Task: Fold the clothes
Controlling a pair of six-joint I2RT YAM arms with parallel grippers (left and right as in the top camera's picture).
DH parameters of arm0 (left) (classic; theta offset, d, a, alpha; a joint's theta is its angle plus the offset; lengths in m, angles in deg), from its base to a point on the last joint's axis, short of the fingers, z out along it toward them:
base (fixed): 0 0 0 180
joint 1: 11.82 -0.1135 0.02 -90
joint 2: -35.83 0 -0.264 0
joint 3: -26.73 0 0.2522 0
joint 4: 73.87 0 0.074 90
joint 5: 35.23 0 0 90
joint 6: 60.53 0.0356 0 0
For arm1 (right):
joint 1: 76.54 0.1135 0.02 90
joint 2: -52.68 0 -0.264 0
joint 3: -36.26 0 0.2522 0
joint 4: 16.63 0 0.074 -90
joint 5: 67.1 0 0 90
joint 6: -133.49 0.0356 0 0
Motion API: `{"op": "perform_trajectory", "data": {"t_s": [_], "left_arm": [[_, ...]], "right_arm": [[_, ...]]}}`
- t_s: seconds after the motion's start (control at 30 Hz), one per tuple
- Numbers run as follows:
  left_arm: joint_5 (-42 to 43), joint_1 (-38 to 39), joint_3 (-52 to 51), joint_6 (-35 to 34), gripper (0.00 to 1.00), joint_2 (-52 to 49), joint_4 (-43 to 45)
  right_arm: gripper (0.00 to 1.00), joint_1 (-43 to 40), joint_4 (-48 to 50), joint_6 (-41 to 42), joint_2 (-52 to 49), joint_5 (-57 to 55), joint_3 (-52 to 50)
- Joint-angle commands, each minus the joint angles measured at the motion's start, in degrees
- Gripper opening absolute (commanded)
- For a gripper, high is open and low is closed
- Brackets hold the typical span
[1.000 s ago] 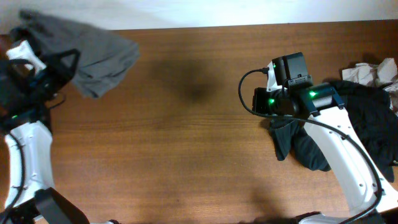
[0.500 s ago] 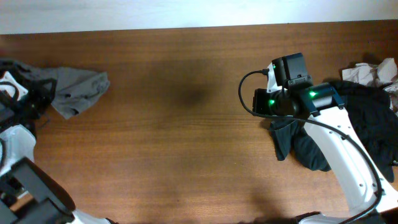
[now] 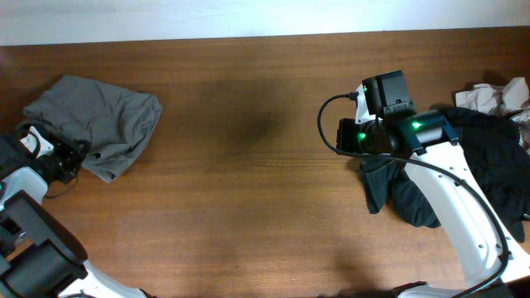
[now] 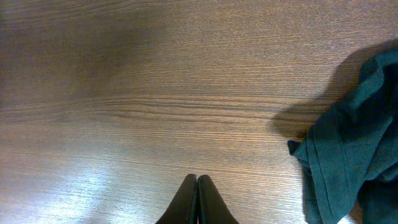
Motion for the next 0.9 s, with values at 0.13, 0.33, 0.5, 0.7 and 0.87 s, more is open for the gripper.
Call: {"op": "perform_trajectory", "data": {"t_s": [0.13, 0.33, 0.5, 0.7, 0.87], "left_arm": [[-4.13, -4.0, 0.07, 0.85, 0.0, -0.33, -4.81], [-5.57, -6.73, 0.07, -1.55, 0.01, -0.33, -6.58], [-5.05, -6.56, 0.07, -6.58, 0.0, -0.33, -5.51], [-4.9, -4.61, 0.04, -11.85, 0.01, -0.33, -6.91], [-5.18, -2.78, 0.04, -13.07, 0.01, -0.33, -8.31]], "right_arm": [[0.04, -0.31, 0.0, -0.59, 0.31, -1.64, 0.04], [0.04, -0.31, 0.28, -0.59, 0.31, -1.66, 0.04], [0.04, -0.31, 0.35, -0.59, 0.31, -1.81, 0.04], [0.04, -0.31, 0.42, -0.59, 0.31, -1.81, 0.04], [0.04, -0.31, 0.44, -0.59, 0.31, -1.81, 0.04]]}}
